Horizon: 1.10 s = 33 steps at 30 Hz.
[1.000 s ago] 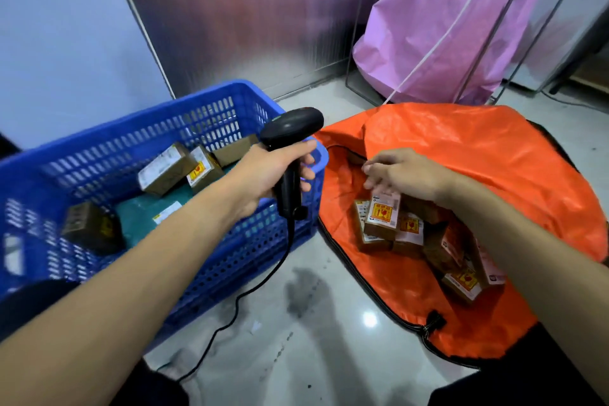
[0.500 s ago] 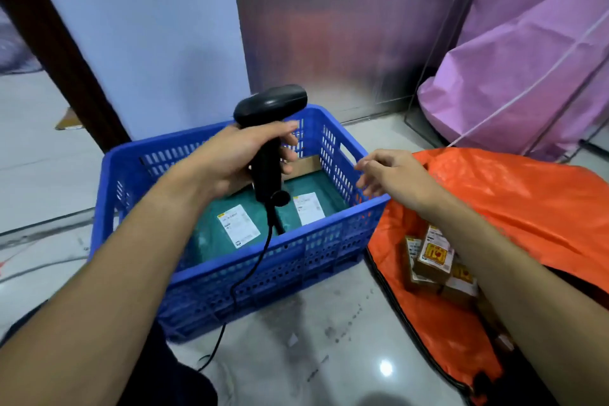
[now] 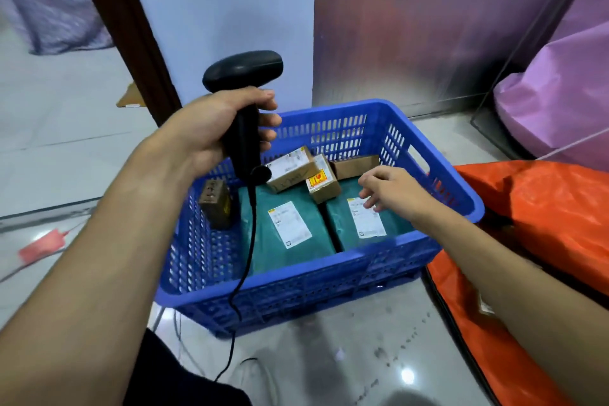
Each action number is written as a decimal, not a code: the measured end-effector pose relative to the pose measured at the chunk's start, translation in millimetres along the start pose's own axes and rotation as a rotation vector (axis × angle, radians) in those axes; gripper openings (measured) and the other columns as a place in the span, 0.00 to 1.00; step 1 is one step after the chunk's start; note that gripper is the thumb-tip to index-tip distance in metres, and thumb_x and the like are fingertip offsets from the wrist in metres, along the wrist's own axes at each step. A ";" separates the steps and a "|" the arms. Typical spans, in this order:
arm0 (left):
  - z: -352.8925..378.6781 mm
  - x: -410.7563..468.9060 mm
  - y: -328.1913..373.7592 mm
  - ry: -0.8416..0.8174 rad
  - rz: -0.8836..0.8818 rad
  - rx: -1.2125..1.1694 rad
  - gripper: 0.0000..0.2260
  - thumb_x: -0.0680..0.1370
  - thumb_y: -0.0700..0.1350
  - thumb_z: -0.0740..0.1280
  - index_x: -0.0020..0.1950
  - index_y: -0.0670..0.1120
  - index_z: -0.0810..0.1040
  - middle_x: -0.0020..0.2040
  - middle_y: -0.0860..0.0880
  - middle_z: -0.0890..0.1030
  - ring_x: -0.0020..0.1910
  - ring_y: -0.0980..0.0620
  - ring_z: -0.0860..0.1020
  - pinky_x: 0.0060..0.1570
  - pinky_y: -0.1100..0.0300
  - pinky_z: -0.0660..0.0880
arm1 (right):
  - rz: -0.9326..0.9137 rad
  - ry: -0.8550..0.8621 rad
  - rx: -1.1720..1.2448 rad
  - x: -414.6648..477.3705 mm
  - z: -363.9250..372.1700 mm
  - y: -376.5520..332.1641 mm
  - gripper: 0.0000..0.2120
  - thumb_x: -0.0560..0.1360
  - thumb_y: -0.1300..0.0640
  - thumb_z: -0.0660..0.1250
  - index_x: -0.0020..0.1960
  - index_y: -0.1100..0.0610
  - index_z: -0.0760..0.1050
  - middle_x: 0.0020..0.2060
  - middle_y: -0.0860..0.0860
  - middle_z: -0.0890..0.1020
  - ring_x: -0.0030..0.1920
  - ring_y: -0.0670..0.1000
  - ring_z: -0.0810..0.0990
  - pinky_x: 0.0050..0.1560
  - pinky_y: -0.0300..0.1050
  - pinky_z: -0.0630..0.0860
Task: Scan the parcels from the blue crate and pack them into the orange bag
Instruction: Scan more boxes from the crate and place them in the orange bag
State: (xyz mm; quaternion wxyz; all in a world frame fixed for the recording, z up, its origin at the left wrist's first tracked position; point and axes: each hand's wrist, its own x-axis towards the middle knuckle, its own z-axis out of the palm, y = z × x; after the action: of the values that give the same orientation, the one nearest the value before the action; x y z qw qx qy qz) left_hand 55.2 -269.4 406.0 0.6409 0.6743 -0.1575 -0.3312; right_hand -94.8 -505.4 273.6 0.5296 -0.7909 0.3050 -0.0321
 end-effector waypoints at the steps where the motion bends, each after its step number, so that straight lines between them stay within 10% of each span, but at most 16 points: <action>1: -4.2 1.7 0.0 0.011 0.002 -0.009 0.07 0.82 0.48 0.67 0.48 0.45 0.79 0.38 0.48 0.84 0.33 0.51 0.80 0.41 0.57 0.81 | 0.023 -0.008 -0.007 10.0 6.6 2.9 0.08 0.83 0.55 0.63 0.51 0.59 0.78 0.45 0.56 0.83 0.41 0.53 0.82 0.42 0.47 0.77; 7: -17.4 22.1 -13.2 0.074 -0.034 -0.070 0.07 0.81 0.48 0.69 0.47 0.45 0.80 0.37 0.47 0.83 0.31 0.51 0.79 0.41 0.57 0.79 | 0.178 -0.005 -0.068 101.6 56.7 27.5 0.10 0.81 0.52 0.66 0.51 0.59 0.74 0.42 0.56 0.80 0.41 0.55 0.79 0.41 0.51 0.76; 16: -17.4 46.8 -21.5 0.119 -0.088 -0.092 0.07 0.80 0.49 0.70 0.46 0.46 0.81 0.36 0.48 0.83 0.30 0.52 0.78 0.39 0.58 0.80 | 0.372 0.118 -0.196 175.2 94.3 67.1 0.34 0.80 0.42 0.67 0.75 0.65 0.64 0.70 0.62 0.75 0.69 0.64 0.74 0.66 0.54 0.73; 33: -7.3 48.2 -10.4 0.115 -0.055 -0.048 0.07 0.80 0.49 0.71 0.48 0.46 0.82 0.37 0.48 0.84 0.31 0.52 0.79 0.41 0.57 0.82 | 0.492 -0.031 0.217 175.6 72.2 48.1 0.21 0.75 0.44 0.68 0.60 0.58 0.74 0.53 0.58 0.83 0.37 0.59 0.85 0.38 0.46 0.82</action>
State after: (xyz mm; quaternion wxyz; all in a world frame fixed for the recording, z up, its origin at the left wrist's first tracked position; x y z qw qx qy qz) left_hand 93.0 -293.2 383.8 0.6555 0.6807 -0.0938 -0.3133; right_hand 53.2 -549.2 153.1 0.6076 -0.6320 0.4748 0.0774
